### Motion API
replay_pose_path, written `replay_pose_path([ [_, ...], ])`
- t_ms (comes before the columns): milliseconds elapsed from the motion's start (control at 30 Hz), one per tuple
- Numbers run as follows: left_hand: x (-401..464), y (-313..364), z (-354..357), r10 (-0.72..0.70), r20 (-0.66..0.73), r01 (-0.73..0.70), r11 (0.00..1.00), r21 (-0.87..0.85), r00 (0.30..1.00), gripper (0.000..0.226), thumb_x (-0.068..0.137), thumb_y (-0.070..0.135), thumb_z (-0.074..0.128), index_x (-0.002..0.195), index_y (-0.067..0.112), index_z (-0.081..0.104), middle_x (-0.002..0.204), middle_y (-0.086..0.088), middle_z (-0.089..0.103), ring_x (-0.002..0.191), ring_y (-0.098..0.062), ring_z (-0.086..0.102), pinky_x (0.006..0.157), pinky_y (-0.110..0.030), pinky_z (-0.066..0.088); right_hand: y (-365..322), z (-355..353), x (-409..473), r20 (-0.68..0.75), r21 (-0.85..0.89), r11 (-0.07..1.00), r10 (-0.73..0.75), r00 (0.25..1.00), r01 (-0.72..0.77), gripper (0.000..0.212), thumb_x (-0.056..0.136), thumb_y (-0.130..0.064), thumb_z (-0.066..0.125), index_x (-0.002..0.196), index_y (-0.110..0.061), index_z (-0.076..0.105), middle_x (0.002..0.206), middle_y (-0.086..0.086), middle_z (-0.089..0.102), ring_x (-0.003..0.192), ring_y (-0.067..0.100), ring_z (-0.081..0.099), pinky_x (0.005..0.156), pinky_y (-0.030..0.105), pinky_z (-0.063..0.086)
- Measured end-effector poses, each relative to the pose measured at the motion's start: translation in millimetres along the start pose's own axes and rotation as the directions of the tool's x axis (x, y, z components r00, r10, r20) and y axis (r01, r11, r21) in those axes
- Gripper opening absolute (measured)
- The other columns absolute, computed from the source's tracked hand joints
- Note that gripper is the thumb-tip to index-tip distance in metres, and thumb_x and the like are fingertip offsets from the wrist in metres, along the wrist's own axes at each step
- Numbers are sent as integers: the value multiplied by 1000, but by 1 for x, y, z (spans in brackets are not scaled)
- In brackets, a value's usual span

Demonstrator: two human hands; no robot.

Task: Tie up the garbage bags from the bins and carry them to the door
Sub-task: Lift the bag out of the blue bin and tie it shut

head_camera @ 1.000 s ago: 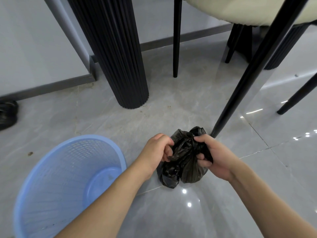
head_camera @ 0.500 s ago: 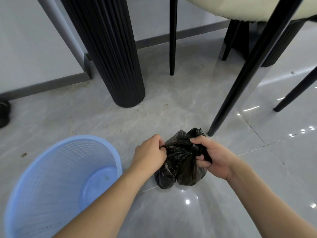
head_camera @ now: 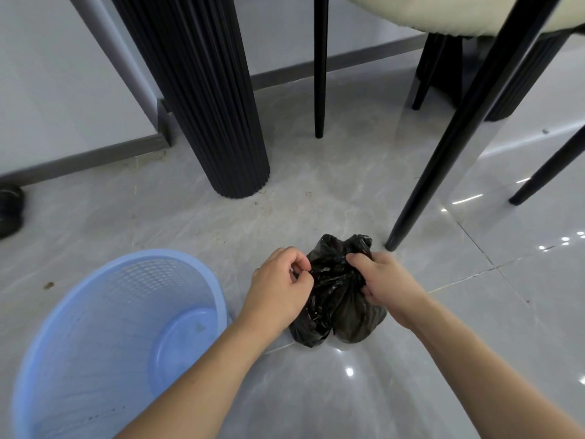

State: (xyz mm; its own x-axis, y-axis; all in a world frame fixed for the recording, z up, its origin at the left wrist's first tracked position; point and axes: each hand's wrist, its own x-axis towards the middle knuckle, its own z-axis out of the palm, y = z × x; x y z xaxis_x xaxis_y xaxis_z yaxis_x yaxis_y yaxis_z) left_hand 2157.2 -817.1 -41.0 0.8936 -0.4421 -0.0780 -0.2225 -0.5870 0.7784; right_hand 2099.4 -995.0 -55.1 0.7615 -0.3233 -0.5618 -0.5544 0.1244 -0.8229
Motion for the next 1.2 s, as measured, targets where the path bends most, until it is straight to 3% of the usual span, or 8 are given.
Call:
replay_pose_path([
  [167,0,-3,-1,-65,-10,65,998,-12,998,18,82,16,55,79,33,57,85,15,57,63,0,49,59,-13,37,1,1,-2,-62,-84,996,-28,998,22,29,95,-27,56,75,-7,60,42,-5,31,35,10,26,37,18,23],
  [300,2,0,0,-24,29,24,999,25,999,17,83,17,55,79,33,56,86,14,56,66,2,50,61,-13,37,-5,-2,-4,-40,85,993,85,996,-81,21,92,-28,60,85,-8,61,65,5,41,48,11,35,38,21,25],
  [467,5,-1,7,1,49,-1,1000,2,999,23,83,14,52,80,36,55,85,16,55,68,1,52,62,-11,39,-9,-7,-4,42,271,945,176,983,-181,22,90,-23,57,73,-13,48,58,2,43,45,12,33,36,20,16],
  [600,18,2,3,-105,190,125,987,-100,976,39,74,18,52,96,50,57,110,18,44,114,-7,42,97,-31,38,-6,-6,-5,63,202,959,191,980,-200,20,86,-25,58,72,-14,49,55,0,44,44,11,32,39,22,17],
  [700,28,12,0,-91,363,143,983,-118,927,60,61,23,52,107,60,53,131,23,36,132,-12,21,113,-41,20,-6,-6,-6,107,179,968,161,981,-178,15,83,-26,57,75,-14,54,58,-1,48,47,12,33,40,23,17],
  [967,46,9,6,15,432,-51,996,73,902,38,84,22,66,101,55,59,129,32,33,132,-9,18,113,-34,11,-4,-18,-9,234,43,994,89,968,-102,13,58,-24,58,66,-18,49,57,-5,42,47,10,33,41,21,21],
  [1100,46,3,11,7,355,-44,994,97,935,16,90,27,59,82,40,60,120,34,42,126,-9,28,102,-29,16,-2,-19,-7,152,-43,997,76,985,-70,10,73,-20,61,74,-13,53,49,-8,48,41,7,43,36,18,31],
  [1200,46,-1,14,-16,357,-14,997,81,934,19,92,27,54,77,38,59,113,37,45,122,-7,30,102,-29,17,1,-18,-4,27,-224,974,-30,999,35,18,83,-19,59,82,-1,61,64,4,60,55,13,58,53,24,46],
])
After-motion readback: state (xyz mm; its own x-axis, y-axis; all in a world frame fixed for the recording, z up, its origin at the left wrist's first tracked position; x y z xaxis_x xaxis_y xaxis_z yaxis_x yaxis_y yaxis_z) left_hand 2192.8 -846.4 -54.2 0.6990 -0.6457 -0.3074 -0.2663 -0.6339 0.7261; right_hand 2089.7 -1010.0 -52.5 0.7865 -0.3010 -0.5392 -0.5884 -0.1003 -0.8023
